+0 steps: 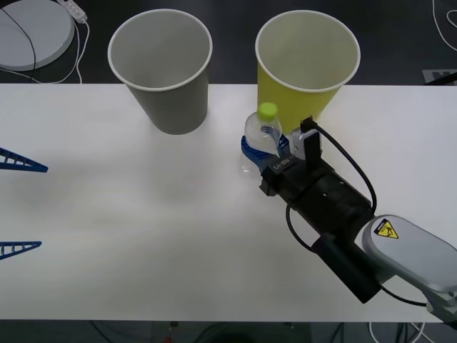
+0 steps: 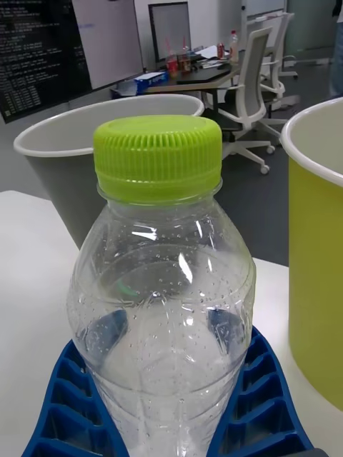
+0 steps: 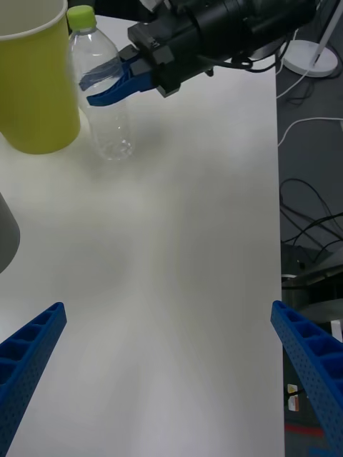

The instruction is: Put the can into the green bin and the plastic bottle into the gray bin

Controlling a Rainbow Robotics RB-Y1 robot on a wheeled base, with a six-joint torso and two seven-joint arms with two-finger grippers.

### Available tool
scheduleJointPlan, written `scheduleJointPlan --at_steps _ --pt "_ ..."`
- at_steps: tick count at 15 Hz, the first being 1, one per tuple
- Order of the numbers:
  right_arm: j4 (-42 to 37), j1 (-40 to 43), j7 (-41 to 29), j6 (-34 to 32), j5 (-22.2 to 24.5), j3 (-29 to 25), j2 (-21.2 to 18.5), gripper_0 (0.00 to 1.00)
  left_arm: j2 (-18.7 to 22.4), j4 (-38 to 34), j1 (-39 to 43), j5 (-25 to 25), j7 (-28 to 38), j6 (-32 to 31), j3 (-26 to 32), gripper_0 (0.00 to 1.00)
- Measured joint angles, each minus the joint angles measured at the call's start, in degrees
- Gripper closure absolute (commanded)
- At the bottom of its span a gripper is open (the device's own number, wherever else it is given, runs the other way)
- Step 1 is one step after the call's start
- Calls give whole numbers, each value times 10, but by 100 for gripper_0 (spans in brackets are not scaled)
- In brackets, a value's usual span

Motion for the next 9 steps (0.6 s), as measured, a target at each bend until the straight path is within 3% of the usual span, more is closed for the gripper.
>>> scheduleJointPlan --at_steps 9 --pt "-22 26 -6 -133 -116 -102 -83 100 0 0 0 0 0 0 0 0"
